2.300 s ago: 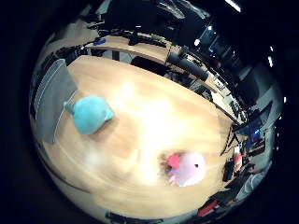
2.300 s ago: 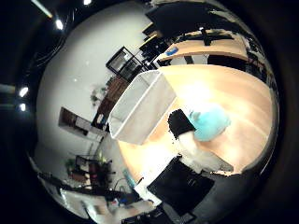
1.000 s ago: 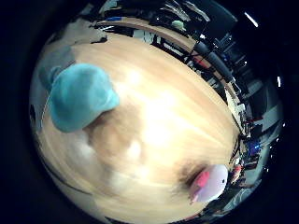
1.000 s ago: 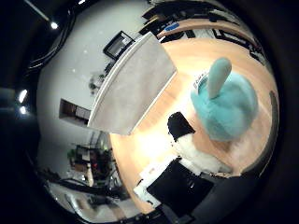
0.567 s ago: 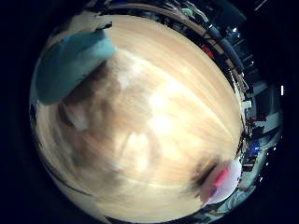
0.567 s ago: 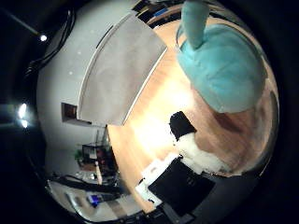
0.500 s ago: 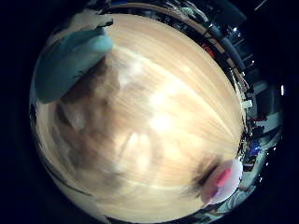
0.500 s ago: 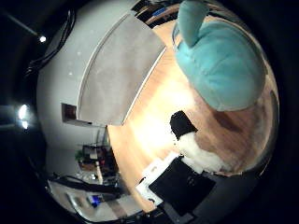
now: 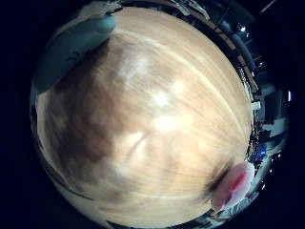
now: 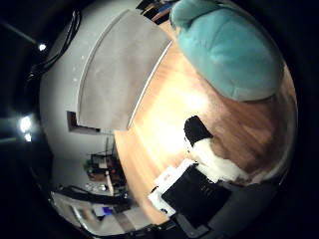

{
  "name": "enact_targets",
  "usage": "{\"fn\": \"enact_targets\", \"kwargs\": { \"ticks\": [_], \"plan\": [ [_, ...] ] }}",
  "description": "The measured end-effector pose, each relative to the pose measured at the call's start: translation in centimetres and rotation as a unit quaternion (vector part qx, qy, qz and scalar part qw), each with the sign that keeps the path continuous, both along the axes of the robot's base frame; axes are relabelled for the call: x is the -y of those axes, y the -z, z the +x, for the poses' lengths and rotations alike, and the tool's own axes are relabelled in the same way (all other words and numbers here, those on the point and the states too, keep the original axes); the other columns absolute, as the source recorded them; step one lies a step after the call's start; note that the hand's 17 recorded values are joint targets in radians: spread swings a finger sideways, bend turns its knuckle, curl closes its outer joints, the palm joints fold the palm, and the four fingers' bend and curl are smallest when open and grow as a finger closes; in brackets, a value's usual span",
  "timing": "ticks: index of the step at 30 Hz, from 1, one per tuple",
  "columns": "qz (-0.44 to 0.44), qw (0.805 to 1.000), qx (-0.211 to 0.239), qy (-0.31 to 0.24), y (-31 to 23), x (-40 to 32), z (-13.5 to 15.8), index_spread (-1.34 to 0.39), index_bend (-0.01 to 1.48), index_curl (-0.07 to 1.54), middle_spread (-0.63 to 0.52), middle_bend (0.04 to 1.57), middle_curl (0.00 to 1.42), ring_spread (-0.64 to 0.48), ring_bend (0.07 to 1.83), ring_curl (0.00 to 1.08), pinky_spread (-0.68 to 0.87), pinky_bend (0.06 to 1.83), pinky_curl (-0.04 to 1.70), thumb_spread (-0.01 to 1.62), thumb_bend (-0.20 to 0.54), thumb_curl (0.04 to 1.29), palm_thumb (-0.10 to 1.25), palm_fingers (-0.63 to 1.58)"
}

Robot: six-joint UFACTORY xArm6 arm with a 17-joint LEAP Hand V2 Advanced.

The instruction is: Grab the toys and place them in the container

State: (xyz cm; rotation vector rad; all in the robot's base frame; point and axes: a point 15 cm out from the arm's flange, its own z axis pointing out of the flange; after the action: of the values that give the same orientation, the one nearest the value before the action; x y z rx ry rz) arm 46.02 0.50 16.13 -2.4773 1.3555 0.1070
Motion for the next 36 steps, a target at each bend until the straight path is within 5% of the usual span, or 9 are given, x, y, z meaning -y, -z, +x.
{"fn": "enact_targets", "kwargs": {
  "ticks": [12,16,19,22,28,36],
  "plan": [
    [-0.001,1.0,0.009,-0.018,-0.8,-1.6,0.6,-0.59,0.18,0.27,-0.32,0.24,0.34,-0.33,0.8,0.21,0.09,1.13,-0.01,0.94,-0.024,0.4,0.54,0.29],
    [-0.001,1.0,0.011,-0.024,-1.0,-2.2,0.6,-0.6,0.21,0.3,-0.39,0.28,0.34,-0.4,0.89,0.23,0.02,1.1,-0.01,0.94,-0.003,0.44,0.64,0.51],
    [0.0,1.0,0.008,-0.025,-1.0,-2.8,0.6,-0.6,0.17,0.28,-0.45,0.37,0.38,-0.44,0.99,0.25,-0.23,1.26,0.04,0.95,0.012,0.46,0.71,0.94],
    [0.003,1.0,0.003,-0.026,-1.0,-2.9,0.3,-0.61,0.34,0.4,-0.49,0.57,0.5,-0.39,1.12,0.36,-0.4,1.32,0.14,0.96,0.05,0.52,0.85,1.26],
    [0.011,1.0,-0.011,-0.02,-1.3,-2.2,0.2,-0.62,0.7,0.61,-0.52,0.79,0.67,-0.36,1.21,0.45,-0.31,1.51,0.26,0.97,0.099,0.59,0.99,1.2],
    [0.03,0.999,-0.038,-0.022,-3.5,-2.0,0.8,-0.55,0.97,0.81,-0.52,1.0,0.87,-0.34,1.34,0.56,-0.24,1.63,0.35,0.98,0.118,0.68,1.07,1.06]
  ]
}}
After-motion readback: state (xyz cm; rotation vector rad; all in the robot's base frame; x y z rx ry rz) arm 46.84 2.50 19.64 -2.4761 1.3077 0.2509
